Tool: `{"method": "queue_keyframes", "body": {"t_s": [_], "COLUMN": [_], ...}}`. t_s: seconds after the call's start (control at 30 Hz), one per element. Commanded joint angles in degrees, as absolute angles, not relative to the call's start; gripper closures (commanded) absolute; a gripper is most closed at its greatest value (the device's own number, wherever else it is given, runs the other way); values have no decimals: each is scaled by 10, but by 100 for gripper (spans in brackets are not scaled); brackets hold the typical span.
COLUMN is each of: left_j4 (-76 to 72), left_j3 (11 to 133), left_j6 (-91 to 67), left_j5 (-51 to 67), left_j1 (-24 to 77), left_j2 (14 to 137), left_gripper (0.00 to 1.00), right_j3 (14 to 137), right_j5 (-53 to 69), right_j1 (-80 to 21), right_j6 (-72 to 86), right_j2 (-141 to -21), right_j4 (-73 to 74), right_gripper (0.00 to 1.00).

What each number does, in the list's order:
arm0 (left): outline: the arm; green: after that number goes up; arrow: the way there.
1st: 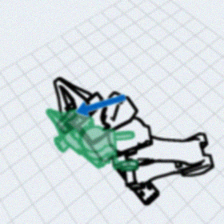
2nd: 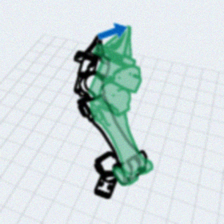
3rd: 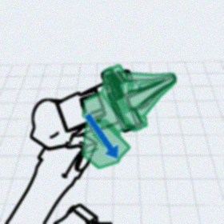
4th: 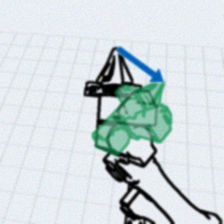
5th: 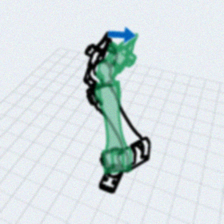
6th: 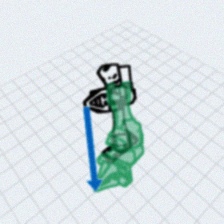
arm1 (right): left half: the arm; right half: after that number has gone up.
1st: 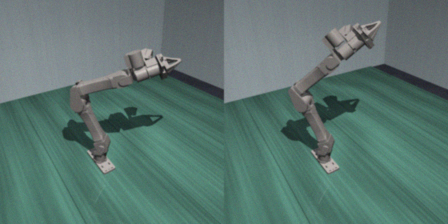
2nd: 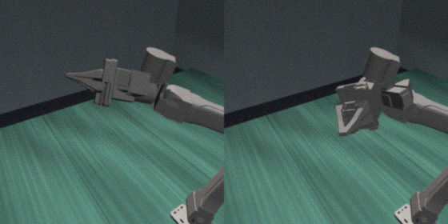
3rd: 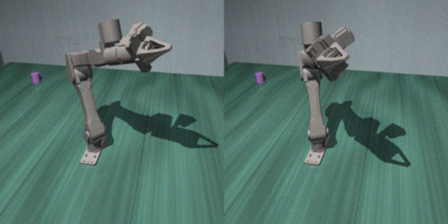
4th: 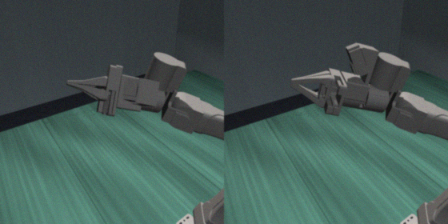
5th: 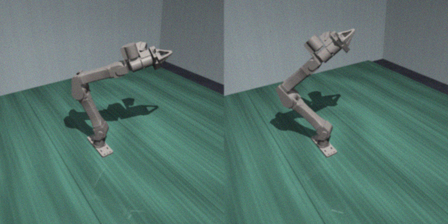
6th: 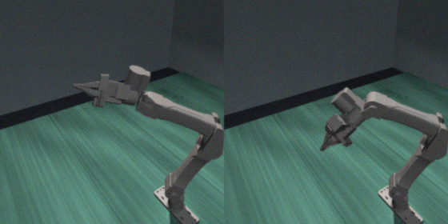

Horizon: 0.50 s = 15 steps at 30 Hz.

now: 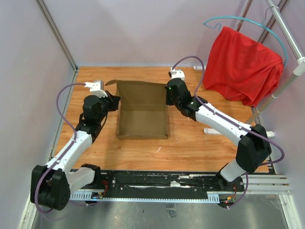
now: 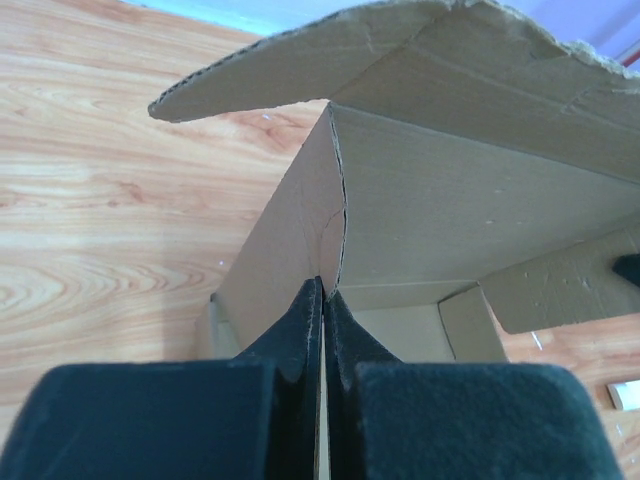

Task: Fold the paper box

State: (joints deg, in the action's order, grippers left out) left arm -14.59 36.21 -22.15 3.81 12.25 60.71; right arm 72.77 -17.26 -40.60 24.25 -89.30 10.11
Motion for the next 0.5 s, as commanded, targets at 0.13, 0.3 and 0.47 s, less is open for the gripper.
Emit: {"method": "queue_keyframes", "body": {"t_s": [0.13, 0.3, 0.47], "left_j4": [-122, -96, -65], "left_j3": [326, 304, 289], "left_j6": [-229, -229, -231], "left_j5": [67, 64, 61], "left_j1": [135, 135, 136], "left_j2": [556, 522, 485], "left_gripper": [100, 100, 100], "right_j3": [687, 665, 631], "right_j5": [-196, -217, -248], "right_j1": [-460, -481, -504], "right_j6": [277, 289, 299], "right_j2": [-890, -886, -877], "right_j4": [95, 90, 85], "right_gripper": [99, 98, 98]}}
